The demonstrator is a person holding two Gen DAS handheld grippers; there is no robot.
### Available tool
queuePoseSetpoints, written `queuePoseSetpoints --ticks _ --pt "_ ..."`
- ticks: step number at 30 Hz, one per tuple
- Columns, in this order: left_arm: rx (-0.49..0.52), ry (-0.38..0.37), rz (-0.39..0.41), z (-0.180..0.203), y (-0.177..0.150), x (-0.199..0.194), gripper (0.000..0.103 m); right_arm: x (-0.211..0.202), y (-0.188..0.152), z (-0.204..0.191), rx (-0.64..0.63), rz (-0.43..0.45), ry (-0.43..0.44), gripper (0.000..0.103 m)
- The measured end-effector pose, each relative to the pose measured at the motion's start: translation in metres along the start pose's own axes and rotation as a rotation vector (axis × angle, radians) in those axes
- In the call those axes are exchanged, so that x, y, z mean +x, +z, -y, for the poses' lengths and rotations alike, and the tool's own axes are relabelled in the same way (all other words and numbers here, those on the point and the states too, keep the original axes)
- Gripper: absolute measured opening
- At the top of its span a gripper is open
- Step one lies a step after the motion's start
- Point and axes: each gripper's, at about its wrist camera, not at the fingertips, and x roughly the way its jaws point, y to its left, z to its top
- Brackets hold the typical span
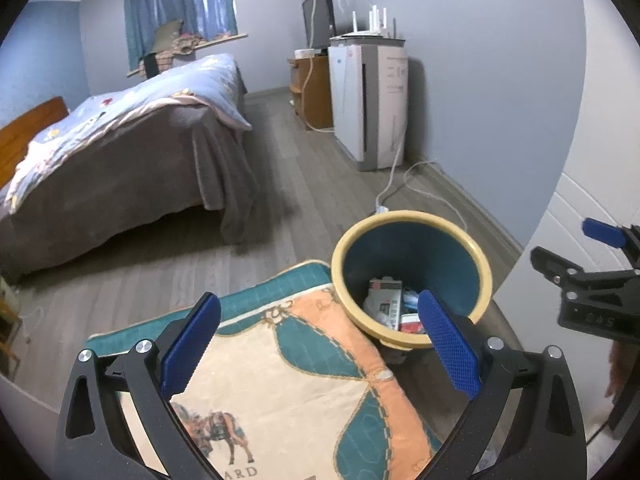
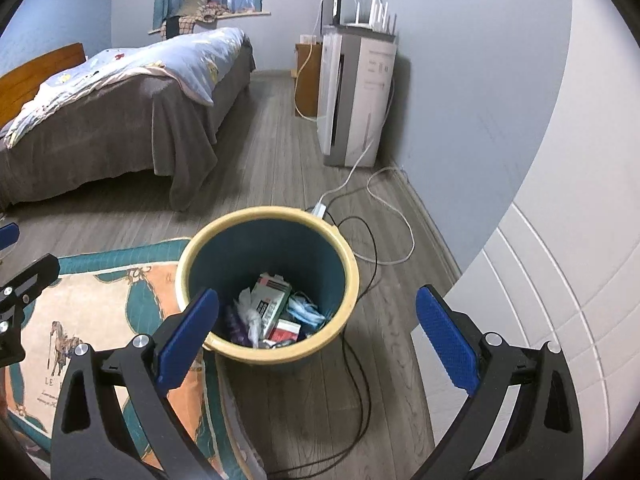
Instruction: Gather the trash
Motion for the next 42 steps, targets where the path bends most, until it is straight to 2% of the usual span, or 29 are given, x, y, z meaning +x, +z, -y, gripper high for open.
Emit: queuePoseSetpoints --ticks 16,42 --pt "0.026 -0.007 0.005 -0.002 -0.004 -0.009 0.098 0.001 -0.003 0.001 0.029 -0.019 -0.024 0.097" --pt "0.037 -0.006 0.013 -0.002 -0.005 -0.015 0.098 0.002 -0.005 -0.003 0.010 -0.028 -0.027 0.097"
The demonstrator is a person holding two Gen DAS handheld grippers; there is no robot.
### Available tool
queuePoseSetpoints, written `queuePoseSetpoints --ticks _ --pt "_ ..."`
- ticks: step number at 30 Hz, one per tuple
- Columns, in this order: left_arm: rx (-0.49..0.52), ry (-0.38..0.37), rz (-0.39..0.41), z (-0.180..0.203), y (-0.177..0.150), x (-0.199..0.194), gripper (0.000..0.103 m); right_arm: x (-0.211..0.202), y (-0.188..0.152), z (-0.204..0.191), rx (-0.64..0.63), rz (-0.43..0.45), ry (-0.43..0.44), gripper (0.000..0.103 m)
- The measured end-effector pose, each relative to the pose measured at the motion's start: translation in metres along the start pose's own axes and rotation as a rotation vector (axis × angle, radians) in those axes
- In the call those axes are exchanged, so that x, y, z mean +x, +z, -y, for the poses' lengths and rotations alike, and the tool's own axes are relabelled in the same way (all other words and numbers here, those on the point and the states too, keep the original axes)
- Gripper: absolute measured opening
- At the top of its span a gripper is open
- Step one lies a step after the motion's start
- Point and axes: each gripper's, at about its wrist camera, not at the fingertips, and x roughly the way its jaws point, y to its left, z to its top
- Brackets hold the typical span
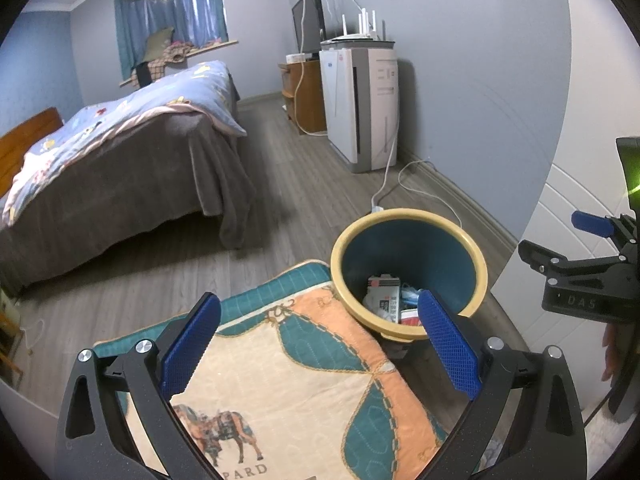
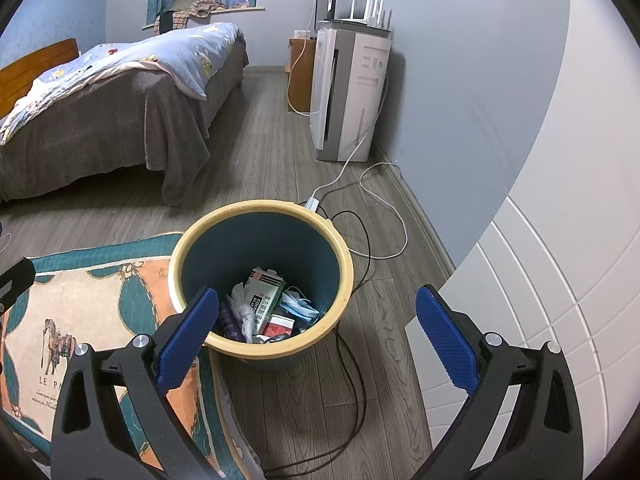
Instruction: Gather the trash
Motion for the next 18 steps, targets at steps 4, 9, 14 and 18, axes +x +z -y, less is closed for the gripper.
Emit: queuePoseSetpoints --ticks 4,9,14,18 --pt "0.002 0.001 0.001 0.0000 0.0002 -0.0006 0.098 0.0006 0.0001 0.0007 0.000 -0.001 0.000 0.097" --pt "-0.002 0.001 -0.001 0.0005 0.0003 0.0003 0.098 0.0004 -0.0009 0.0008 0.002 -0.002 -0.001 0.097" --pt "-0.001 0.000 0.000 -0.0005 0.0000 -0.0003 0.098 0.0005 -0.0011 0.0006 0.001 -0.004 0.000 0.097" --pt "-0.002 0.000 -0.001 -0.0006 0.0000 -0.0001 0.098 0.0004 -0.0023 0.0002 0.004 -0.003 -0.001 0.097"
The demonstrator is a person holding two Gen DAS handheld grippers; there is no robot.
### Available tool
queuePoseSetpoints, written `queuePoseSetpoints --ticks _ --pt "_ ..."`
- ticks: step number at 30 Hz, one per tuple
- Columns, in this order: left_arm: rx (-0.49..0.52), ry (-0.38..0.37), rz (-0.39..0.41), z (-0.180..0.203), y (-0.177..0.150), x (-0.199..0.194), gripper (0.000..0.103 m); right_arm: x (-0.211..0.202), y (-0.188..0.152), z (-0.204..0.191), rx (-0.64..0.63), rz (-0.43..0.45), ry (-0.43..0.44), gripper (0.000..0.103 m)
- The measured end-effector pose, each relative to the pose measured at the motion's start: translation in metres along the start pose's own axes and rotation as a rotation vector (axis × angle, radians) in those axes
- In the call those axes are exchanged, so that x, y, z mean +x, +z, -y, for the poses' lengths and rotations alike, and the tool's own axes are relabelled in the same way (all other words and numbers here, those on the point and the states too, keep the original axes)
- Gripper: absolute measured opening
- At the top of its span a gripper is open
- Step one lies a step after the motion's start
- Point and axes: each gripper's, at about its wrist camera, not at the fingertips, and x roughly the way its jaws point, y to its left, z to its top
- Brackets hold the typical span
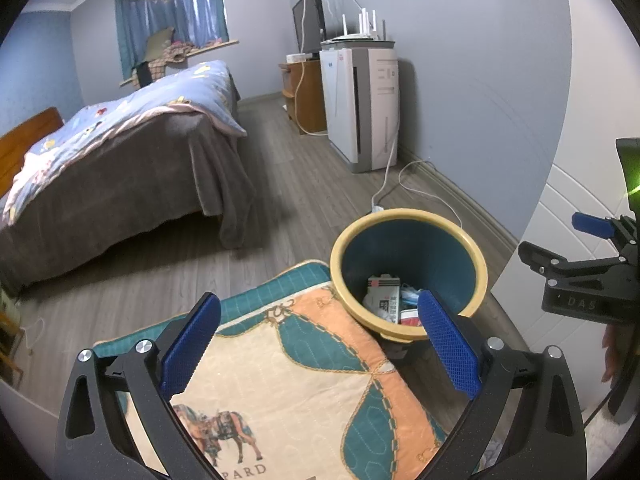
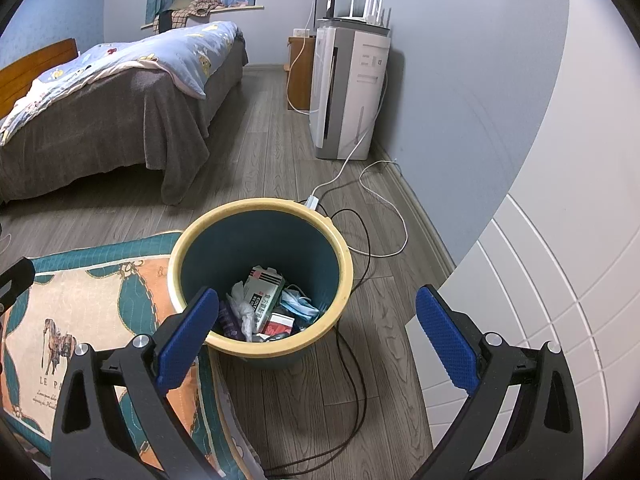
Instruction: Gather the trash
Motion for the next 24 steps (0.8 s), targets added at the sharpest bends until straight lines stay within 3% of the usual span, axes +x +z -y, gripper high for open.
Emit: queuePoseSetpoints --ticks 24 --pt "0.000 0.005 0.017 0.0022 0.0047 -0.0022 0.098 0.0010 -0.0026 0.0001 0.003 -0.005 -0.005 0.097"
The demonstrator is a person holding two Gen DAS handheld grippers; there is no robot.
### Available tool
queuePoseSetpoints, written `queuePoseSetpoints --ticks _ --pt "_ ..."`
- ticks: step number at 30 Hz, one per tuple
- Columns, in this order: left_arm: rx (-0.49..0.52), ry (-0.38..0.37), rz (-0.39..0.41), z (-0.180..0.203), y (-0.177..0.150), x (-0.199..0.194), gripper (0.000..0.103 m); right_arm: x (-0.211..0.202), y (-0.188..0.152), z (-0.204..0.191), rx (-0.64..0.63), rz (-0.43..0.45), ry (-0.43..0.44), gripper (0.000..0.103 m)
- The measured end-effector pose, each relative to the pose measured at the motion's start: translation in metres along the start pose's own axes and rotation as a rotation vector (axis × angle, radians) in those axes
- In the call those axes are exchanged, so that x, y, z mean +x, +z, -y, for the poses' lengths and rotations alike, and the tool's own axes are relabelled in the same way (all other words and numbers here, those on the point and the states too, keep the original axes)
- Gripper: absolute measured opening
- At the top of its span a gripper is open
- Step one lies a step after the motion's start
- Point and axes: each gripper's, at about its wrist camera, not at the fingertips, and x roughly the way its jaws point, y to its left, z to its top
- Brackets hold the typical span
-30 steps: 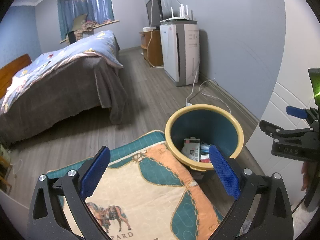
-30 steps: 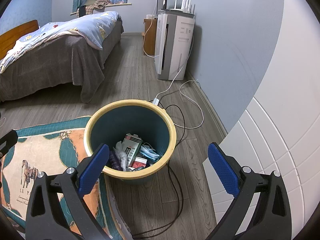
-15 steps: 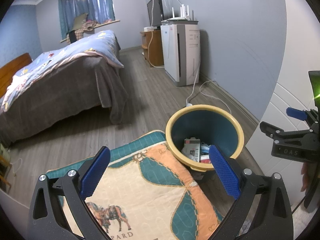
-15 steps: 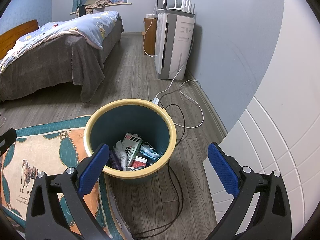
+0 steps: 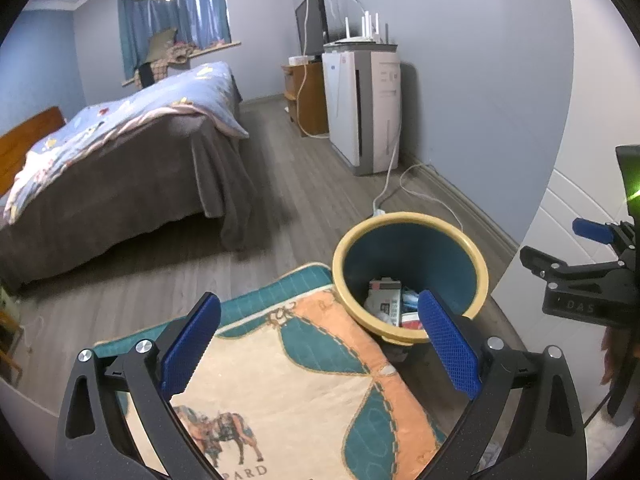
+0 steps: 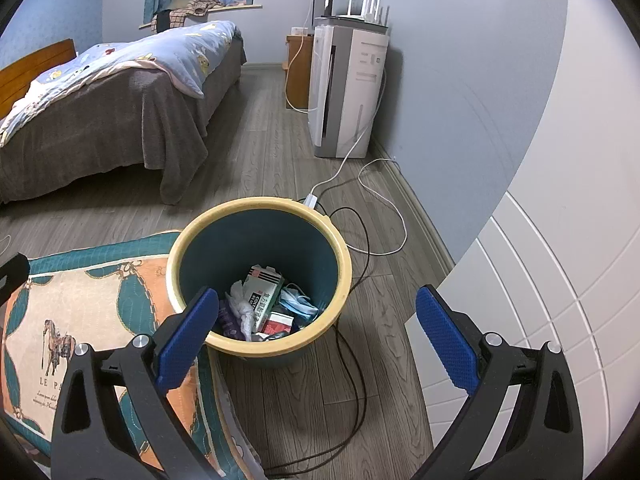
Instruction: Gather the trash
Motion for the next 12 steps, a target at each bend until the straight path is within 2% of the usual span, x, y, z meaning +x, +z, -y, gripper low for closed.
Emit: queuePoseSetpoints --ticks 4,12 --pt "0.006 0.009 0.013 0.003 0.002 -0.002 0.098 0.000 -0.002 -0.002 0.001 -0.006 -0.003 0.097" --pt "-0.054 0.027 -0.046 -0.011 0.006 -0.006 0.098 0.002 -0.003 -0.010 0.012 -0.023 -0.044 0.097"
